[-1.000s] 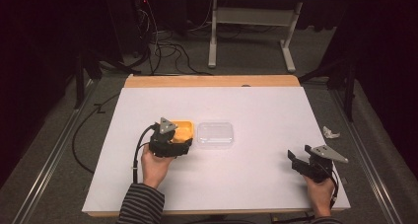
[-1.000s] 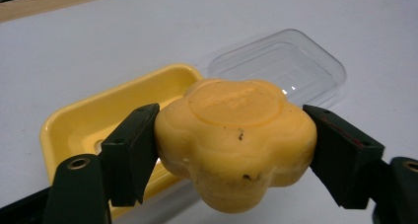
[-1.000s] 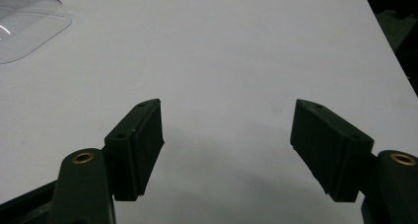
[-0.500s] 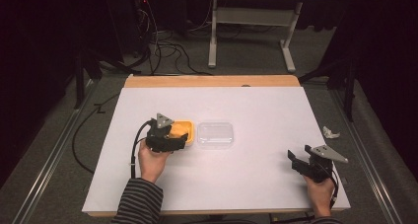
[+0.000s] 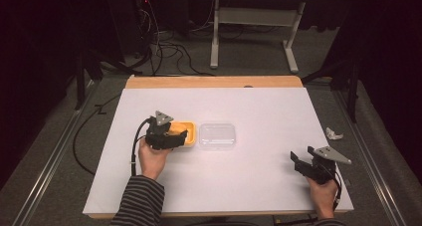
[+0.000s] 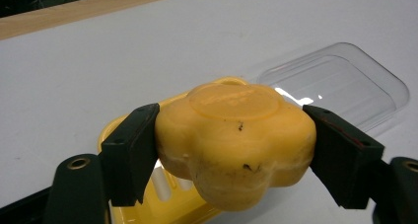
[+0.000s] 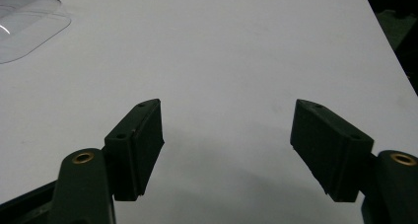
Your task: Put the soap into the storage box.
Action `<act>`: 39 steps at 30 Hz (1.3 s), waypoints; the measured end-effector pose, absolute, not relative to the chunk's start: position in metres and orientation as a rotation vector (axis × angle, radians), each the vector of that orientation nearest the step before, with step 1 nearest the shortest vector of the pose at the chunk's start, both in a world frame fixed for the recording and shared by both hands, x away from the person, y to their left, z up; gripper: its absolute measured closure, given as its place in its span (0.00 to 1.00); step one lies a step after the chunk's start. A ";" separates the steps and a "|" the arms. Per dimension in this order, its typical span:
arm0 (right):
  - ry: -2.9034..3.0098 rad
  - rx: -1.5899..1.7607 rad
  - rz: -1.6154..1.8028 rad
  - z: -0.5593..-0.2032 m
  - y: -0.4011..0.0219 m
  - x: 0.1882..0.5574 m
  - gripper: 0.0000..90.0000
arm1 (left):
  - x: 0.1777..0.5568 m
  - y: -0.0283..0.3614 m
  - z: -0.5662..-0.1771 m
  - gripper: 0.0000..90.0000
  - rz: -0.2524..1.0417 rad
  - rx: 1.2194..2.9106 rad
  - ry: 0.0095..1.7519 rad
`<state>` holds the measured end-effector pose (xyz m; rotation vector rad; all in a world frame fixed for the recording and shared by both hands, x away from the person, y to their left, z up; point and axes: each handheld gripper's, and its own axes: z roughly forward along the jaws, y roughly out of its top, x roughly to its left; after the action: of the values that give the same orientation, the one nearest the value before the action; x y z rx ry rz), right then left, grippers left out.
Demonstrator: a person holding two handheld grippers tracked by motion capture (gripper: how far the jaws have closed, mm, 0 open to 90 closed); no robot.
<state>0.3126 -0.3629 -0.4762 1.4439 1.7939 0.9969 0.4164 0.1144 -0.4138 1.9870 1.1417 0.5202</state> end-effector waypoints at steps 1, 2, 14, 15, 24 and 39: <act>1.791 1.445 0.999 -0.476 -0.363 0.313 0.32 | 0.417 0.114 -0.414 0.29 0.522 1.990 1.145; 1.791 1.445 0.999 -0.476 -0.363 0.313 0.32 | 0.419 0.115 -0.415 0.29 0.517 1.989 1.149; 1.788 1.451 1.002 -0.476 -0.363 0.312 0.32 | 0.434 0.112 -0.418 0.29 0.537 2.006 1.178; 1.788 1.450 1.002 -0.476 -0.363 0.312 0.32 | 0.435 0.112 -0.418 0.29 0.537 2.004 1.181; 1.788 1.451 1.004 -0.476 -0.363 0.312 0.32 | 0.443 0.109 -0.428 0.29 0.528 2.021 1.196; 1.794 1.444 1.002 -0.476 -0.363 0.313 0.32 | 0.452 0.106 -0.441 0.29 0.526 2.051 1.225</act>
<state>0.3126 -0.3631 -0.4762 1.4435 1.7939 1.0019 0.4522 0.1060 -0.4407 2.0515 1.2250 0.5264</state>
